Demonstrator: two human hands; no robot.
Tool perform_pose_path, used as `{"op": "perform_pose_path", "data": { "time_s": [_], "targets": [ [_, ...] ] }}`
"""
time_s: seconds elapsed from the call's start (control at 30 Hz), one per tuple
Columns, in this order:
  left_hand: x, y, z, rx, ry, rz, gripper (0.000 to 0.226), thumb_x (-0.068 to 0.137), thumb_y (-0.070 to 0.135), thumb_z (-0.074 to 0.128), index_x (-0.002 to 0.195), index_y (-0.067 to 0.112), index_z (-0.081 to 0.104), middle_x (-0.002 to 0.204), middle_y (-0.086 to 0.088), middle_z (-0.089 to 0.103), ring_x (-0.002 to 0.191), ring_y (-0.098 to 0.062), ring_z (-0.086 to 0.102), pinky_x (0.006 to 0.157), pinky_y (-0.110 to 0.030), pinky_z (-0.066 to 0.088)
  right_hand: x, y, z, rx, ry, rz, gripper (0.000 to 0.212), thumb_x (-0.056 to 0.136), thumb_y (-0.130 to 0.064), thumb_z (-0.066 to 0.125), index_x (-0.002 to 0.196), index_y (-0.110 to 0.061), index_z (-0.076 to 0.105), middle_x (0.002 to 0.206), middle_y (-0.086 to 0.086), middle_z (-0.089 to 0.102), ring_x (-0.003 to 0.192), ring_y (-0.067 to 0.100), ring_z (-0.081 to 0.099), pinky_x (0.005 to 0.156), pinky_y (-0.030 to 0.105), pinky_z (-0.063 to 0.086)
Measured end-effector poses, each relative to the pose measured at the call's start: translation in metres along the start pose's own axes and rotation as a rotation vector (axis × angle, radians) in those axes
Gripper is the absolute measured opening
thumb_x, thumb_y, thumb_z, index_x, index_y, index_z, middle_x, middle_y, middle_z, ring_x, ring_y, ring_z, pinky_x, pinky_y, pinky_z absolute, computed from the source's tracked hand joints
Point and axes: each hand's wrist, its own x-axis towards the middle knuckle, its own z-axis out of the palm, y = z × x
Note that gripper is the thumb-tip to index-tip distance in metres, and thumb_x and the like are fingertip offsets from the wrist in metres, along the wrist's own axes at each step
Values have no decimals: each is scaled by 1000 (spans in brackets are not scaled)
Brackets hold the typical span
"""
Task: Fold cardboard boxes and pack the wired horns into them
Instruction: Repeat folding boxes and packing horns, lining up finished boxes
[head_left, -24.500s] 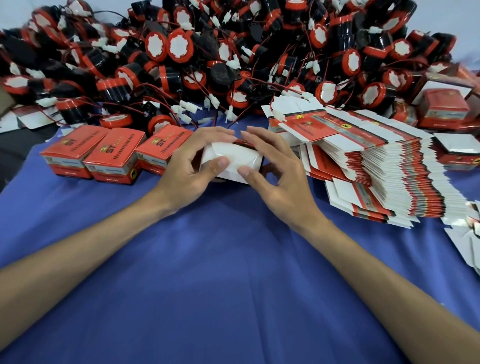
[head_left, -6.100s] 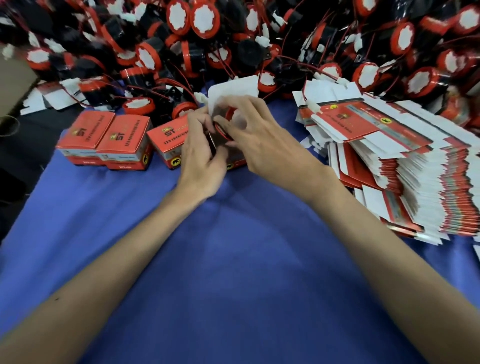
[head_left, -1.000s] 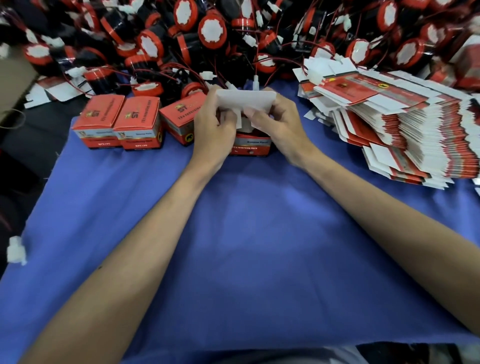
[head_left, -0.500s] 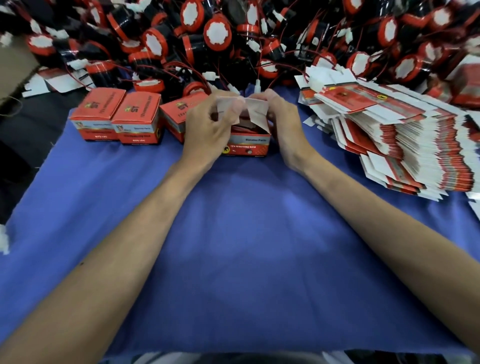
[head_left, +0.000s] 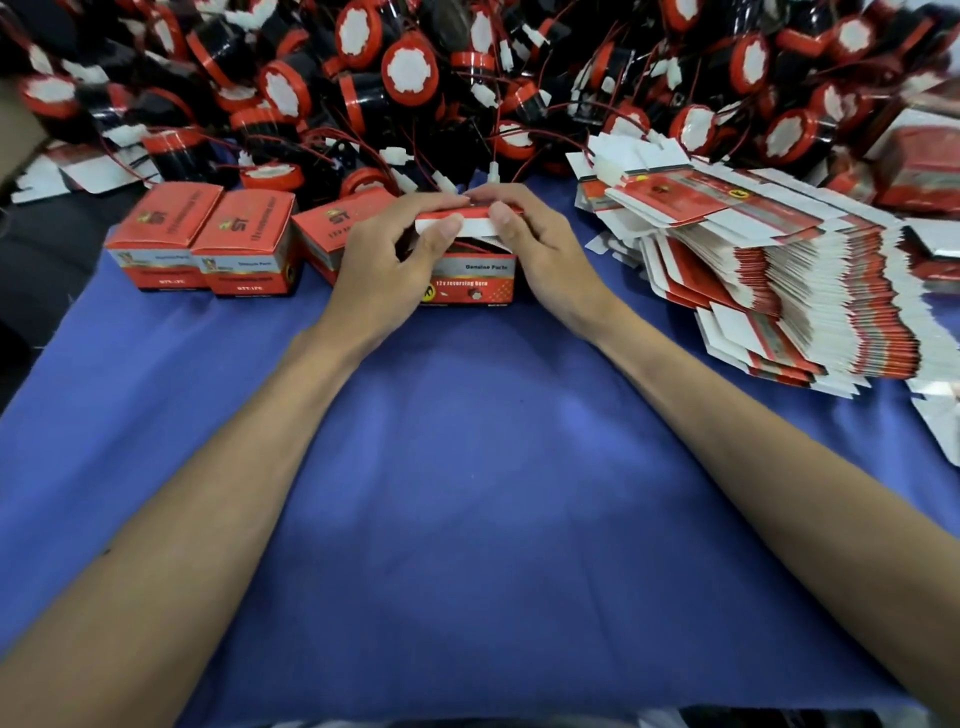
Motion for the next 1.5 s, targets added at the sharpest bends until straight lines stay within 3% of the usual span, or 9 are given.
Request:
{"op": "perform_pose_path", "data": {
  "time_s": [0.1,0.23,0.43,0.6,0.8,0.93,1.1,1.27,1.5],
  "targets": [
    [-3,-1,-4,26,-53,49,29,98,17,54,123,5,64,122,-5,64,114,-13,58,97,-17,41,-6,1,-6,-105,-59,-1,30,101,-17,45,128,-8,54,121,2,59,113,14,57,98,31,47],
    [-10,-7,-12,123,-170,132,34,96,16,55,126,2,61,130,-5,57,125,-17,51,108,-23,36,-20,4,-7,-218,-92,-59,38,100,-17,50,138,-12,49,135,5,53,120,10,48,96,14,41],
    [-10,-10,-12,253,-257,206,45,96,23,51,136,3,52,138,-5,49,129,-17,42,109,-14,24,-23,4,-7,-352,-84,-121,43,101,-18,47,142,-9,42,133,11,52,120,18,49,101,31,43],
    [-10,-16,-15,329,-282,243,53,98,35,40,138,2,49,139,-14,51,129,-26,45,108,-20,27,-25,9,-3,-479,-35,-200,46,100,-24,46,143,-9,42,133,12,50,120,21,51,95,39,48],
    [-9,-18,-12,365,-213,299,47,99,34,43,134,4,53,131,-13,57,122,-26,50,105,-20,31,-22,10,-7,-287,-129,-102,69,100,-27,44,153,-7,5,136,-7,43,122,3,44,102,18,37],
    [-11,-15,-12,372,-145,299,47,96,35,50,130,5,58,127,-13,61,118,-25,54,104,-26,36,-21,10,-7,-269,-103,-96,62,97,-24,49,150,-7,20,141,1,45,128,12,44,106,29,40],
    [-10,-12,-12,370,-141,313,45,94,32,55,127,2,61,125,-16,62,116,-30,58,103,-35,41,-22,12,-3,-381,-51,-239,49,98,-19,51,143,-5,40,123,1,51,112,5,47,97,14,37],
    [-9,-16,-11,408,-136,375,39,95,20,58,125,-4,60,124,-21,62,114,-37,59,102,-34,39,-23,10,-4,-422,-61,-267,46,97,-19,51,139,-2,45,129,14,54,124,23,50,103,37,42],
    [-10,-12,-10,252,-113,314,33,94,9,56,123,-6,60,126,-15,59,118,-28,54,103,-44,42,-23,10,-5,-453,-46,-330,44,97,-15,52,138,0,46,126,21,56,116,28,56,97,40,47]
  ]
}}
